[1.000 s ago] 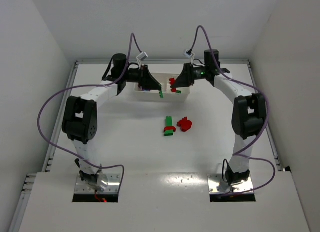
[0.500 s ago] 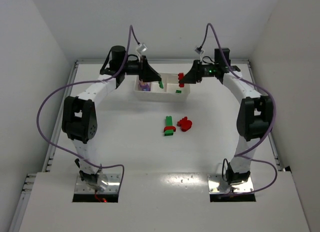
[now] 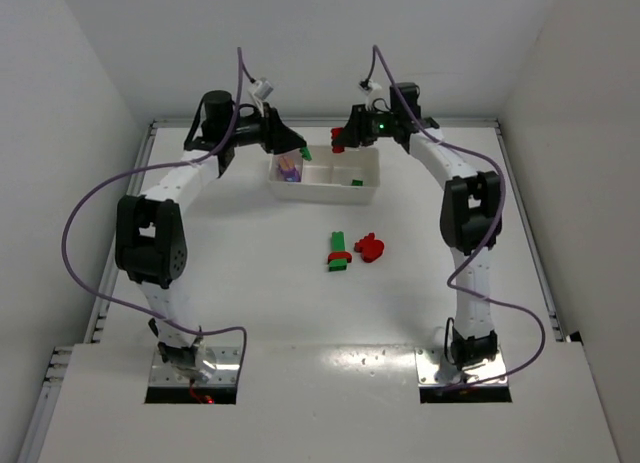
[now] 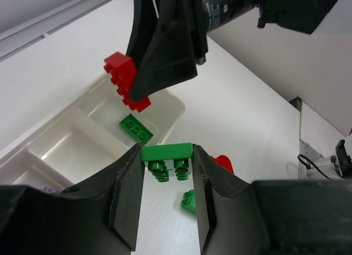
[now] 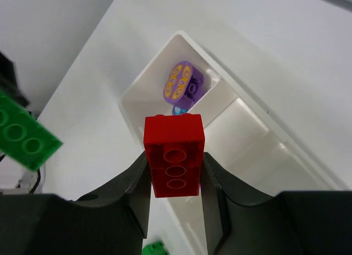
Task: Sort the legos into containers by color
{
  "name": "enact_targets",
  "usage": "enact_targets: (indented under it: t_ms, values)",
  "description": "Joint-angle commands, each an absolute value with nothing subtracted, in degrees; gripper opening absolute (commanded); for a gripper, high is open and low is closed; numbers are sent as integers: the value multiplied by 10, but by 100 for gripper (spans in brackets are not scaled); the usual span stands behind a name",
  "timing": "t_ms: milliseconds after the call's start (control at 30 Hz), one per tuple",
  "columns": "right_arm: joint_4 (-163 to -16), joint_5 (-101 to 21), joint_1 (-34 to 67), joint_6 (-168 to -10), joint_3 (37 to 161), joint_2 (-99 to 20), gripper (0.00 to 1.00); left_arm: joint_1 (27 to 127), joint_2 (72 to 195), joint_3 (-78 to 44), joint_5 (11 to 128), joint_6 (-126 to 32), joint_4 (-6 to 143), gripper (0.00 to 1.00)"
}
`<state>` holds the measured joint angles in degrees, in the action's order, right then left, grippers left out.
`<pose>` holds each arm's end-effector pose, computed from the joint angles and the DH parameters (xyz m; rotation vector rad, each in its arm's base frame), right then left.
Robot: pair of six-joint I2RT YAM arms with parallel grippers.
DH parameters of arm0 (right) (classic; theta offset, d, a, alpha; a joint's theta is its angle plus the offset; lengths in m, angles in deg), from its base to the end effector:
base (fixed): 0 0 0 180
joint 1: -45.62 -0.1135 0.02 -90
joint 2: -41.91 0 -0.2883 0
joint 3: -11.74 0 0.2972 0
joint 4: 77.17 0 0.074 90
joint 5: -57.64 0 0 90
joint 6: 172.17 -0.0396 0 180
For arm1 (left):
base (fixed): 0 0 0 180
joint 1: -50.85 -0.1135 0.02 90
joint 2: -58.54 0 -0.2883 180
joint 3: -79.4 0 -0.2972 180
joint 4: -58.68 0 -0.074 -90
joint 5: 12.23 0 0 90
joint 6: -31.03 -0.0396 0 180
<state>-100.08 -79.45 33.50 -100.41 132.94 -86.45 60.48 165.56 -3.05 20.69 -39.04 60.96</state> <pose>0.5621 0.1504 0.2519 -0.4060 2.0806 1.1750 0.4786 -0.1149 0.3208 0.5935 1.7519 -1.2406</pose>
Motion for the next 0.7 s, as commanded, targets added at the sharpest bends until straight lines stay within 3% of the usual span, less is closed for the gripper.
enact_targets:
  t_ms: [0,267,300,367,467,600,667]
  values:
    - [-1006,-763,319,-1016,1381,-904,0,584,1612,-39,216,-405,595,0]
    - [-1024,-764,288,-991,1392,-935,0,573,1601,-55,216,-405,600,0]
    - [-1024,-758,287,-983,1392,-941,10,573,1601,-55,216,-405,600,0]
    - [-1031,-752,282,-976,1397,-948,22,573,1601,-55,216,-405,600,0]
    - [-1038,-746,277,-965,1403,-948,49,573,1601,-55,216,-405,606,0]
    - [-1043,-738,272,-952,1408,-953,63,573,1601,-55,216,-405,606,0]
    - [-1043,-732,272,-952,1408,-953,64,573,1601,-55,216,-405,599,0]
